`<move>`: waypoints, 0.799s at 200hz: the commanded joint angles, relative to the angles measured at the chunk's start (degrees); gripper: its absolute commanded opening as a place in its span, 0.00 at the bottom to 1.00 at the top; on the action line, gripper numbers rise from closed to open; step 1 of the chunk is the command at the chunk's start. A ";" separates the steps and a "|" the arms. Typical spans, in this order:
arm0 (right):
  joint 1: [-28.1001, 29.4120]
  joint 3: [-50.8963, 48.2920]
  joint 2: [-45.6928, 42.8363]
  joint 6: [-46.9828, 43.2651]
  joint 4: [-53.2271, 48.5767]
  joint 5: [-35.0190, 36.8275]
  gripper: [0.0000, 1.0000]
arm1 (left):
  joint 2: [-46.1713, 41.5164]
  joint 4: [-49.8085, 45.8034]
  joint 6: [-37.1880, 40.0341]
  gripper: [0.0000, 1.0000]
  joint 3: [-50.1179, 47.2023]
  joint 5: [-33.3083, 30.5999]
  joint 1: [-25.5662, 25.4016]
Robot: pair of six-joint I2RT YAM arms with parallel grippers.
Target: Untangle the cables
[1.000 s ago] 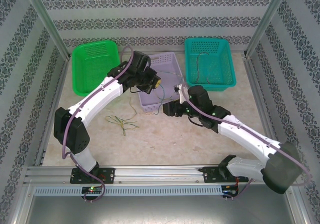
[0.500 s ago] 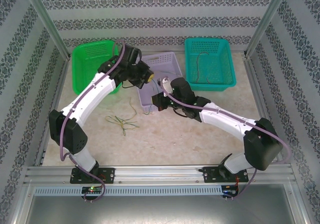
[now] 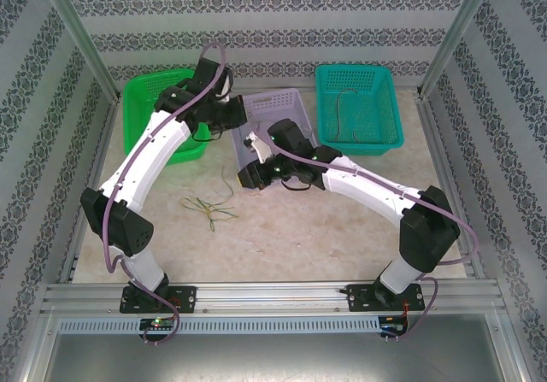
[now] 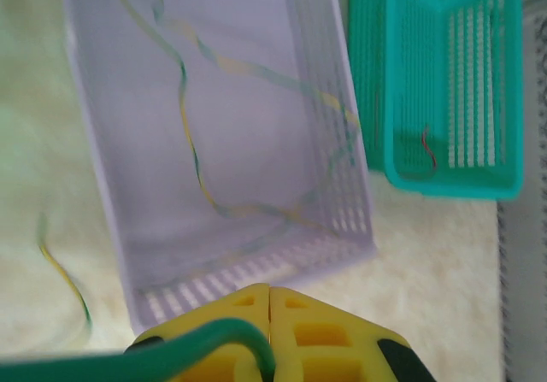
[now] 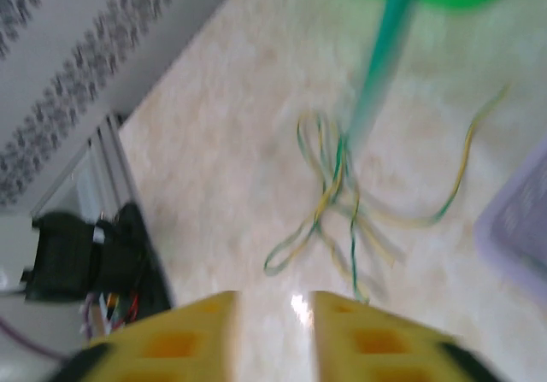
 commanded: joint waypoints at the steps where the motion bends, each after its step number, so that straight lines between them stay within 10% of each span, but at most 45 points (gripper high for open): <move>1: 0.39 1.08 -3.03 0.90 -6.53 -0.87 0.49 | -2.60 8.00 8.41 0.00 1.61 -8.60 5.89; 71: -8.00 -1.82 -15.54 6.40 -6.87 10.59 0.58 | 8.78 5.15 17.69 0.00 15.59 -18.59 16.65; 160: -10.11 -4.86 -19.01 9.11 -11.07 14.92 0.58 | 38.63 -4.04 3.02 0.00 39.48 -17.53 24.64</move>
